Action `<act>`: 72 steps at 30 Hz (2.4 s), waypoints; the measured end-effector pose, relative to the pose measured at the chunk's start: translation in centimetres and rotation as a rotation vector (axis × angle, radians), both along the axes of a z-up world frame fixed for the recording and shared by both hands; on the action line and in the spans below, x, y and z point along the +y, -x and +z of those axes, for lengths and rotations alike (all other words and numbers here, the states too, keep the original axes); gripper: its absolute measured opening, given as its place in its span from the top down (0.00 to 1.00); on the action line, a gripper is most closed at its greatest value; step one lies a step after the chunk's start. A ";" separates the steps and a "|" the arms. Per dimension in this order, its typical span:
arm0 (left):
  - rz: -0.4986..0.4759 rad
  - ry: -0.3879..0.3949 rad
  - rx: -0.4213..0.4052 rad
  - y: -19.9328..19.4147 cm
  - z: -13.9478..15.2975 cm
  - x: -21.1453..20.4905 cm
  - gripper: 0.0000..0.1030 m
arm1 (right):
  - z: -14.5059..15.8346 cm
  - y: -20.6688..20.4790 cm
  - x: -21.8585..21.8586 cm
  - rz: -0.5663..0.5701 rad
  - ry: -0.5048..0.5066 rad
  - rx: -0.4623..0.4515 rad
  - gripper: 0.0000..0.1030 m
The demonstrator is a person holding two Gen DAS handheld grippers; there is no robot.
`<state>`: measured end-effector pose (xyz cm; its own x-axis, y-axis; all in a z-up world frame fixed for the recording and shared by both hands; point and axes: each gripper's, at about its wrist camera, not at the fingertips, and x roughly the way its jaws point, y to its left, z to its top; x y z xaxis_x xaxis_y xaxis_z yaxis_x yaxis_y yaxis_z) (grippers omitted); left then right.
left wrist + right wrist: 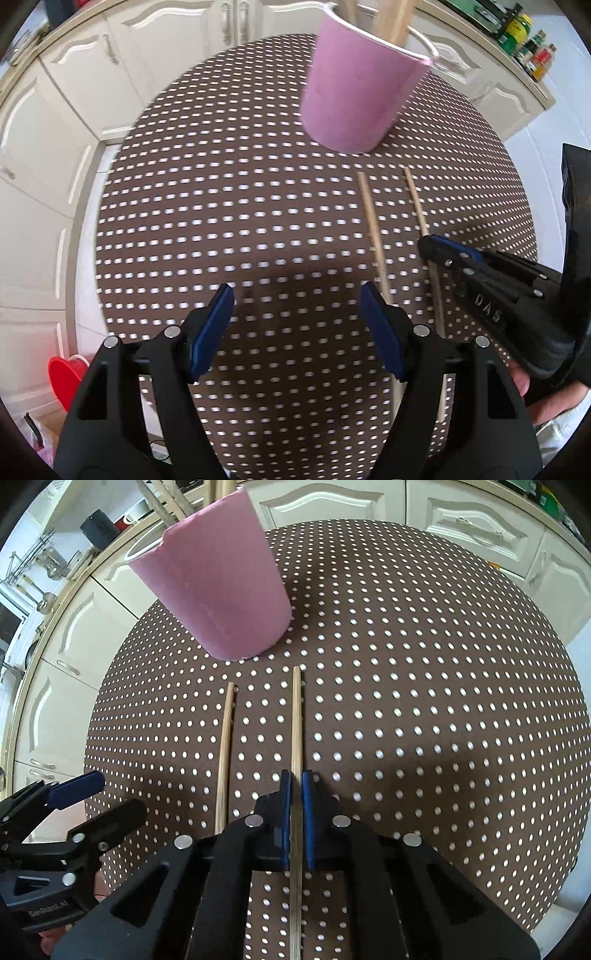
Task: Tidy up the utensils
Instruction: 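Close the left gripper on the last chopstick while the right gripper holds its own, then lift both held chopsticks upright over the pink cup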
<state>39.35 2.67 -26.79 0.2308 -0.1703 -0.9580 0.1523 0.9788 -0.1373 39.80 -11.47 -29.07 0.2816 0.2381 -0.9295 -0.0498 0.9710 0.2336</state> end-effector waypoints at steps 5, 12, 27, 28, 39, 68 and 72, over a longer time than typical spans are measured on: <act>-0.062 -0.015 0.012 -0.6 -0.5 -2.9 0.32 | -0.4 1.7 -2.3 -0.039 -0.026 0.016 0.95; -0.095 -0.048 0.033 -2.2 -1.6 -6.3 0.32 | -0.8 3.2 -5.5 -0.072 -0.061 0.025 0.95; 0.006 -0.121 0.033 -5.7 -3.2 -6.0 0.94 | -0.1 4.4 -7.5 -0.084 -0.092 0.026 0.95; 0.007 -0.128 0.037 -5.5 -3.2 -5.7 0.94 | 0.0 4.2 -7.2 -0.084 -0.091 0.026 0.95; 0.045 -0.121 -0.007 -2.9 -1.8 -2.5 0.94 | 1.0 2.9 -5.1 -0.074 -0.091 0.010 0.95; 0.079 -0.080 -0.327 0.7 10.5 -0.5 0.94 | 11.4 3.8 -4.4 -0.080 -0.085 -0.309 0.95; 0.073 -0.078 -0.376 1.0 12.1 -0.7 0.94 | 12.3 3.8 -4.9 -0.082 -0.088 -0.339 0.95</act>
<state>38.36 2.00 -14.71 0.5773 -0.0703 -0.8135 0.1073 0.9942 -0.0098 35.96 -16.38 -16.78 0.5917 0.2767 -0.7572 -0.0611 0.9519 0.3002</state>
